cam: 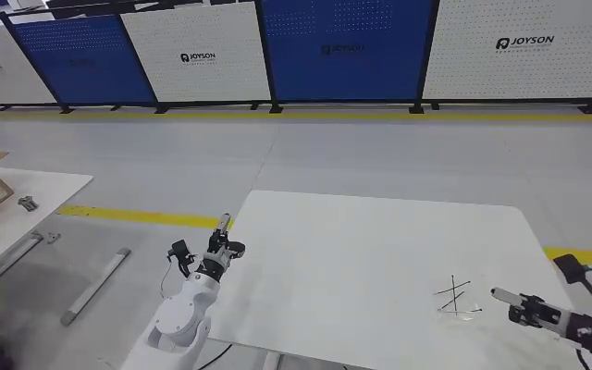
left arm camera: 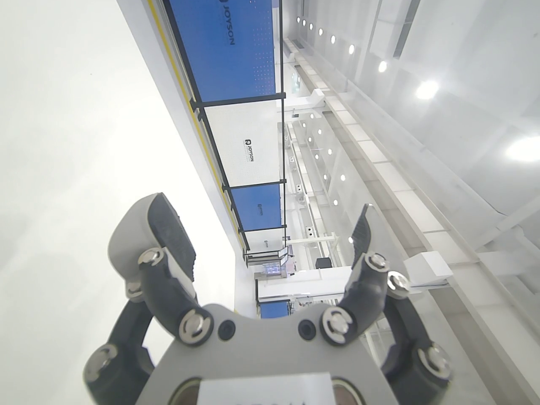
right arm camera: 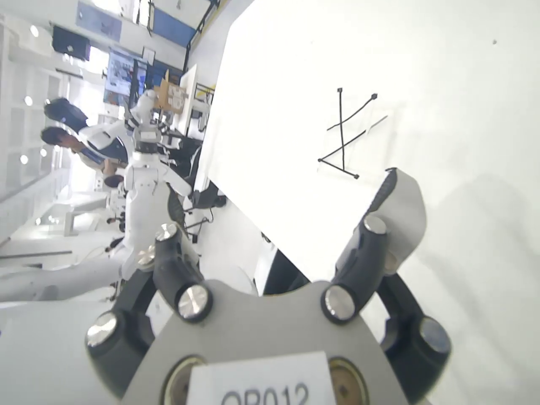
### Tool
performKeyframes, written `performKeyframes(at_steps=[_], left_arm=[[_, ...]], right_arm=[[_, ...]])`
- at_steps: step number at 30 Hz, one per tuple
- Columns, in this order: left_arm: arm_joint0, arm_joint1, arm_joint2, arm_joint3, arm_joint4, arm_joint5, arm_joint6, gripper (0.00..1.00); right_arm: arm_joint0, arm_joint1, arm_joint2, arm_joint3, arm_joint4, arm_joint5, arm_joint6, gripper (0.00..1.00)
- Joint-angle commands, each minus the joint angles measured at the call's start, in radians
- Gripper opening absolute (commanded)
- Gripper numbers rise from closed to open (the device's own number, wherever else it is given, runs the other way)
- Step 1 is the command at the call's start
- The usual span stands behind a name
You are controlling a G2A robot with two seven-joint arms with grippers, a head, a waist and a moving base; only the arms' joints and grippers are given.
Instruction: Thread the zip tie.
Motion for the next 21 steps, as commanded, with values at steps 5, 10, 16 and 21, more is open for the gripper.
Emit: performKeyframes(at_steps=[5, 10, 16, 21], left_arm=[[0.0, 0.0, 0.0, 0.0, 0.0, 0.0, 0.0, 1.0], [0.0, 0.0, 0.0, 0.0, 0.0, 0.0, 0.0, 1.0], [0.0, 0.0, 0.0, 0.0, 0.0, 0.0, 0.0, 1.0], [0.0, 0.0, 0.0, 0.0, 0.0, 0.0, 0.0, 1.0]], right_arm=[[0.084, 0.055, -0.143, 0.093, 0.017, -0.046, 0.008, 1.0], [0.084, 0.055, -0.143, 0.093, 0.017, -0.046, 0.008, 1.0], [0.084, 0.055, -0.143, 0.093, 0.017, -0.046, 0.008, 1.0], [0.084, 0.055, -0.143, 0.093, 0.017, -0.046, 0.008, 1.0]])
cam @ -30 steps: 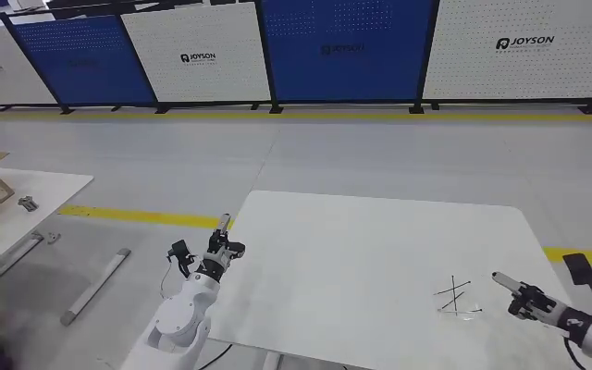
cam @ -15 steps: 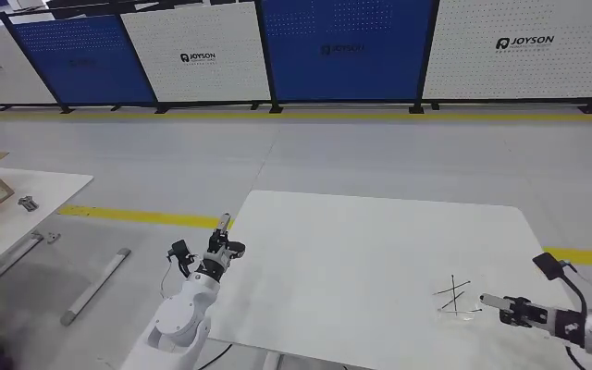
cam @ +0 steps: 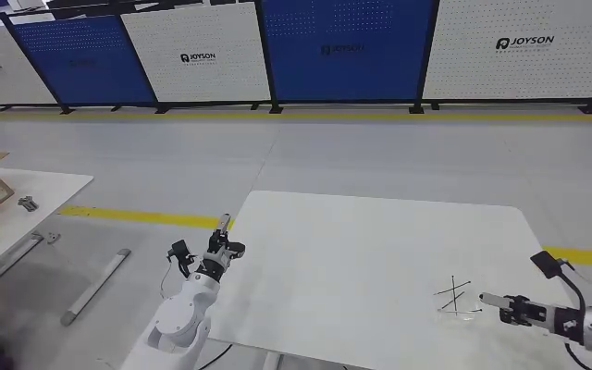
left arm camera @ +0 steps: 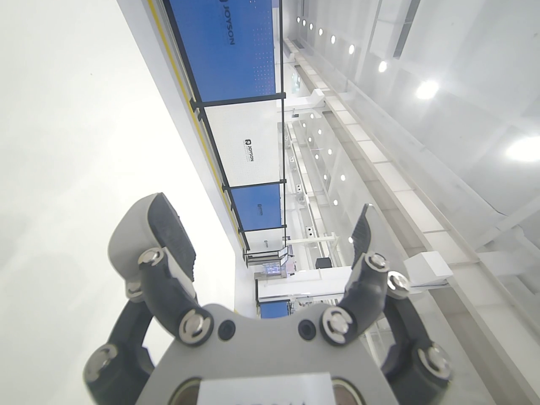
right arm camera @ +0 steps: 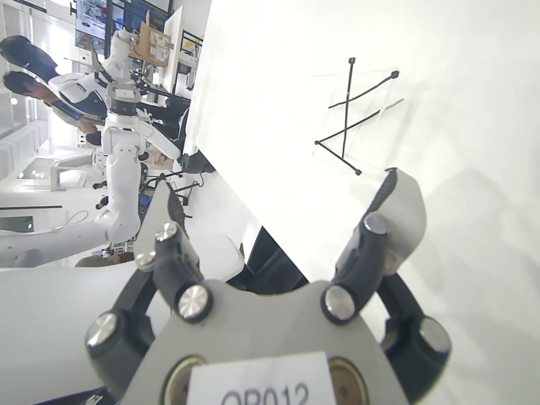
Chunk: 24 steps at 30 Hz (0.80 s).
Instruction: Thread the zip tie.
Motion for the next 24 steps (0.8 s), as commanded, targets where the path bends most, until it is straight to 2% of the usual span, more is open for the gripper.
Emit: performKeyframes(at_steps=[1, 5, 9, 12, 16, 24], left_arm=[[0.0, 0.0, 0.0, 0.0, 0.0, 0.0, 0.0, 1.0], [0.0, 0.0, 0.0, 0.0, 0.0, 0.0, 0.0, 1.0], [0.0, 0.0, 0.0, 0.0, 0.0, 0.0, 0.0, 1.0], [0.0, 0.0, 0.0, 0.0, 0.0, 0.0, 0.0, 1.0], [0.0, 0.0, 0.0, 0.0, 0.0, 0.0, 0.0, 1.0], [0.0, 0.0, 0.0, 0.0, 0.0, 0.0, 0.0, 1.0]], right_arm=[[0.0, 0.0, 0.0, 0.0, 0.0, 0.0, 0.0, 1.0], [0.017, 0.005, -0.024, 0.001, -0.004, 0.008, 0.0, 1.0], [0.084, 0.031, -0.114, 0.038, -0.042, 0.034, 0.0, 1.0], [0.136, 0.051, -0.197, 0.077, -0.076, 0.082, 0.0, 1.0], [0.196, 0.073, -0.285, 0.119, -0.095, 0.089, 0.0, 1.0], [0.196, 0.073, -0.285, 0.119, -0.095, 0.089, 0.0, 1.0]])
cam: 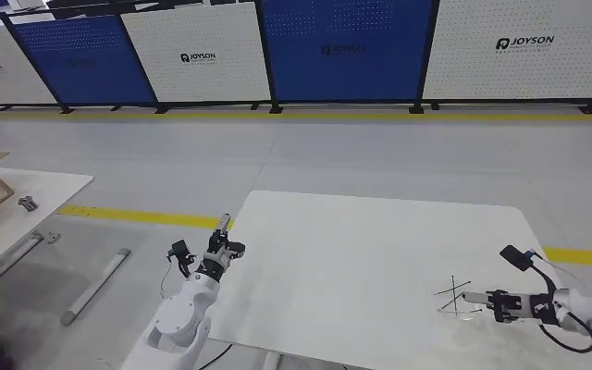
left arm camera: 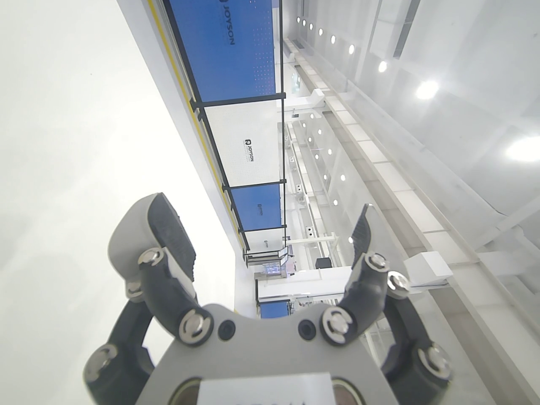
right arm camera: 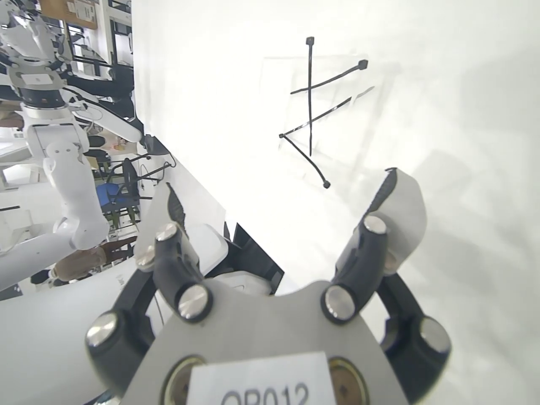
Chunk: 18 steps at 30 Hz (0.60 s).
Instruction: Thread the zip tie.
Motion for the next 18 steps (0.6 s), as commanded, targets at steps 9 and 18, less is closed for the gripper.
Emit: performKeyframes(at_steps=[9, 18], left_arm=[[0.0, 0.0, 0.0, 0.0, 0.0, 0.0, 0.0, 1.0], [0.0, 0.0, 0.0, 0.0, 0.0, 0.0, 0.0, 1.0]], right_arm=[[-0.02, 0.022, -0.042, 0.004, 0.034, -0.044, 0.0, 1.0], [-0.02, 0.022, -0.042, 0.004, 0.034, -0.044, 0.0, 1.0]])
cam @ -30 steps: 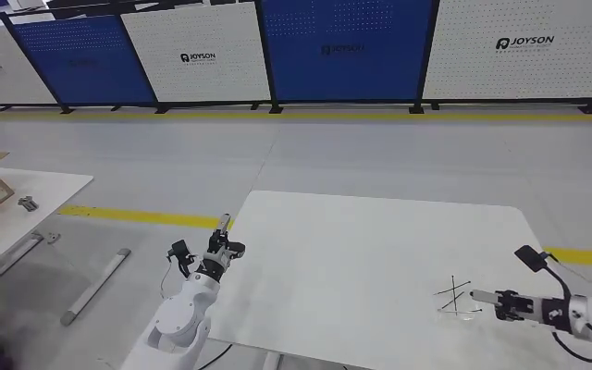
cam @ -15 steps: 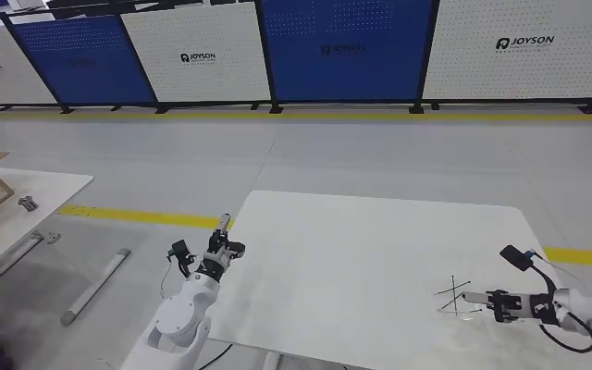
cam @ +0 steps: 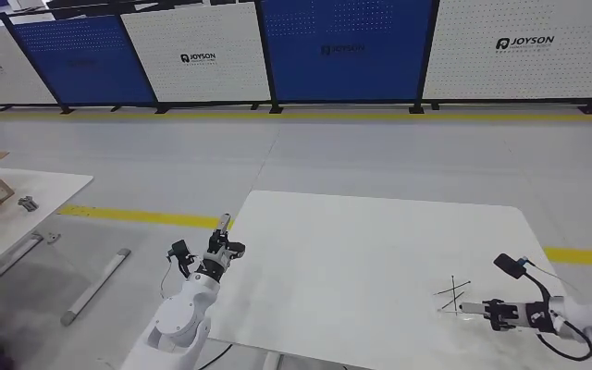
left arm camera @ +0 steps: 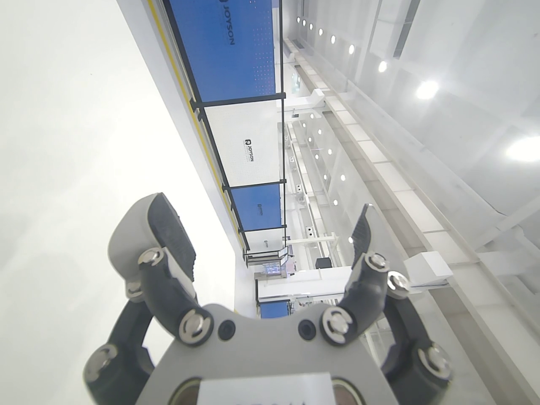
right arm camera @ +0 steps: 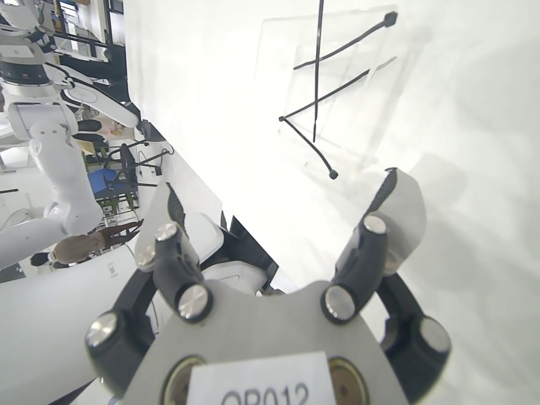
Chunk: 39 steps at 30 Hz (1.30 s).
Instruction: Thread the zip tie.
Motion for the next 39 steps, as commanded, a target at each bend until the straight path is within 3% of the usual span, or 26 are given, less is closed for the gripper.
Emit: performKeyframes(at_steps=[1, 6, 7, 9, 12, 18, 22, 26, 39], left_arm=[[0.0, 0.0, 0.0, 0.0, 0.0, 0.0, 0.0, 1.0], [0.0, 0.0, 0.0, 0.0, 0.0, 0.0, 0.0, 1.0], [0.0, 0.0, 0.0, 0.0, 0.0, 0.0, 0.0, 1.0], [0.0, 0.0, 0.0, 0.0, 0.0, 0.0, 0.0, 1.0], [0.0, 0.0, 0.0, 0.0, 0.0, 0.0, 0.0, 1.0], [0.0, 0.0, 0.0, 0.0, 0.0, 0.0, 0.0, 1.0], [0.0, 0.0, 0.0, 0.0, 0.0, 0.0, 0.0, 1.0], [0.0, 0.0, 0.0, 0.0, 0.0, 0.0, 0.0, 1.0], [0.0, 0.0, 0.0, 0.0, 0.0, 0.0, 0.0, 1.0]], right_arm=[[-0.001, 0.0, 0.003, 0.004, 0.0, 0.004, -0.012, 1.0], [-0.024, 0.006, 0.026, 0.002, -0.008, 0.041, -0.059, 1.0], [-0.026, 0.008, 0.03, 0.004, -0.003, 0.042, -0.06, 0.96], [-0.031, 0.01, 0.038, 0.006, 0.004, 0.037, -0.055, 0.49], [-0.037, 0.014, 0.044, 0.008, 0.008, 0.035, -0.049, 0.3], [-0.042, 0.018, 0.046, 0.014, 0.0, 0.07, -0.056, 0.27], [-0.04, 0.02, 0.042, 0.015, -0.006, 0.096, -0.062, 0.31], [-0.035, 0.022, 0.044, 0.017, -0.012, 0.127, -0.076, 0.27], [-0.023, 0.024, 0.014, -0.02, -0.061, 0.217, -0.096, 0.26]])
